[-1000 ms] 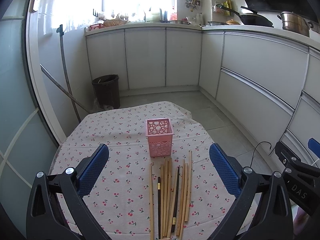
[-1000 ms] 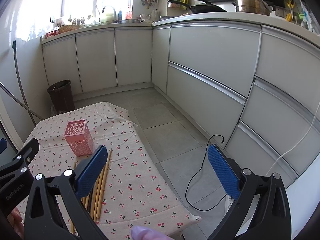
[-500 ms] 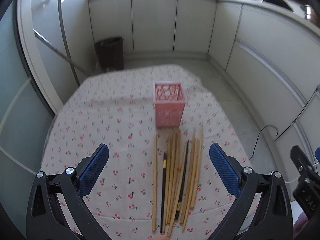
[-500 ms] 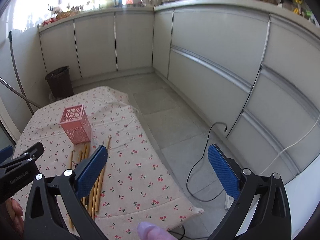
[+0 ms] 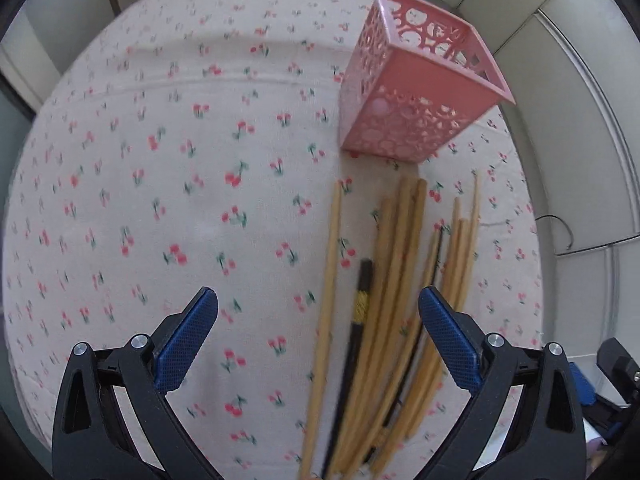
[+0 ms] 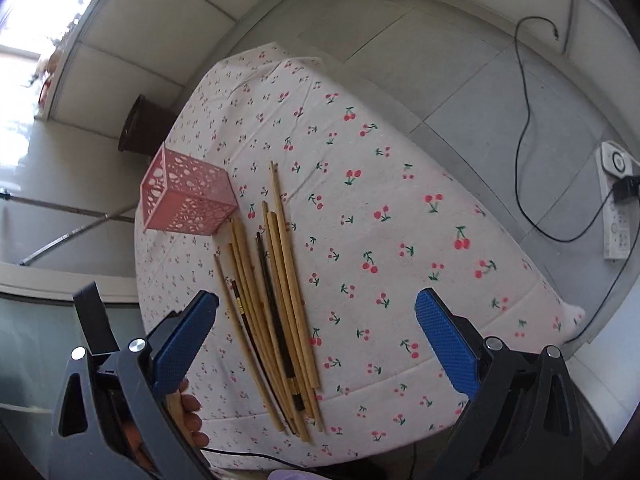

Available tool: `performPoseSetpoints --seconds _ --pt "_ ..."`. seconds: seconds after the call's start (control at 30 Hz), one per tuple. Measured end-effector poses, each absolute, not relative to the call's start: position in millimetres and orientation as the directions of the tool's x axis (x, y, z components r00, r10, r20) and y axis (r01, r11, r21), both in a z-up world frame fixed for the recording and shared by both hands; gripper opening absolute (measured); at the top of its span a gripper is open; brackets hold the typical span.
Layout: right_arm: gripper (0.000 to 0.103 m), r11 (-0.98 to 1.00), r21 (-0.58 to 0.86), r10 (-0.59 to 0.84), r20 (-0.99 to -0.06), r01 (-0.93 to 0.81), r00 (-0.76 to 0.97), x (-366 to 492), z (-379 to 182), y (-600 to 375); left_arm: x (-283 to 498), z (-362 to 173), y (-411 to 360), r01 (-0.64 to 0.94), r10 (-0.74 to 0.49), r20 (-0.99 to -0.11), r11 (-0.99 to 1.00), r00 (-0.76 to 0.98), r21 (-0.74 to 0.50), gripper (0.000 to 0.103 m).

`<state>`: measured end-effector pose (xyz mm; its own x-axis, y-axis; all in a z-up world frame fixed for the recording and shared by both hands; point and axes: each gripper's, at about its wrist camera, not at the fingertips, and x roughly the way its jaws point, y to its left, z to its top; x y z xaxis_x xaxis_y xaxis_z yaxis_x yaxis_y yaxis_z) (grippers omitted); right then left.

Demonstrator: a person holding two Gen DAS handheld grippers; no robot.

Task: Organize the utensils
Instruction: 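Lower the left tool and close it on a wooden chopstick while the right tool grasps another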

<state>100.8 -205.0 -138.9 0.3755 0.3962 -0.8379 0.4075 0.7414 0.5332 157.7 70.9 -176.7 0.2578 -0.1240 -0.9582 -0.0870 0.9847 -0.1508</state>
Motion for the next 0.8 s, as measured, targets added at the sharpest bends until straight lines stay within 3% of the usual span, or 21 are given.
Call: performPoseSetpoints --seconds 0.2,0.37,0.4,0.7,0.8 --pt "0.098 0.769 0.547 0.448 -0.831 0.332 0.331 120.2 -144.1 -187.3 181.2 -188.8 80.1 -0.141 -0.084 -0.967 0.983 0.241 -0.12 0.096" --pt "0.097 0.757 0.502 0.42 -0.865 0.418 0.275 134.7 -164.0 -195.7 190.0 -195.7 87.6 -0.17 -0.079 -0.967 0.978 0.241 -0.123 0.075" --pt "0.097 0.753 0.496 0.415 -0.868 0.432 0.274 136.1 -166.8 -198.9 192.0 -194.2 87.2 -0.167 -0.074 -0.965 0.979 0.252 -0.119 0.067" --pt "0.097 0.784 0.429 0.331 -0.9 0.449 0.283 162.5 -174.4 -198.1 206.4 -198.1 55.8 -0.124 -0.069 -0.969 0.987 0.236 -0.101 0.054" --pt "0.096 0.821 0.388 0.283 -0.914 0.418 0.292 177.1 -173.4 -189.5 201.9 -198.4 38.6 -0.087 0.003 -0.968 0.996 0.252 -0.02 0.031"
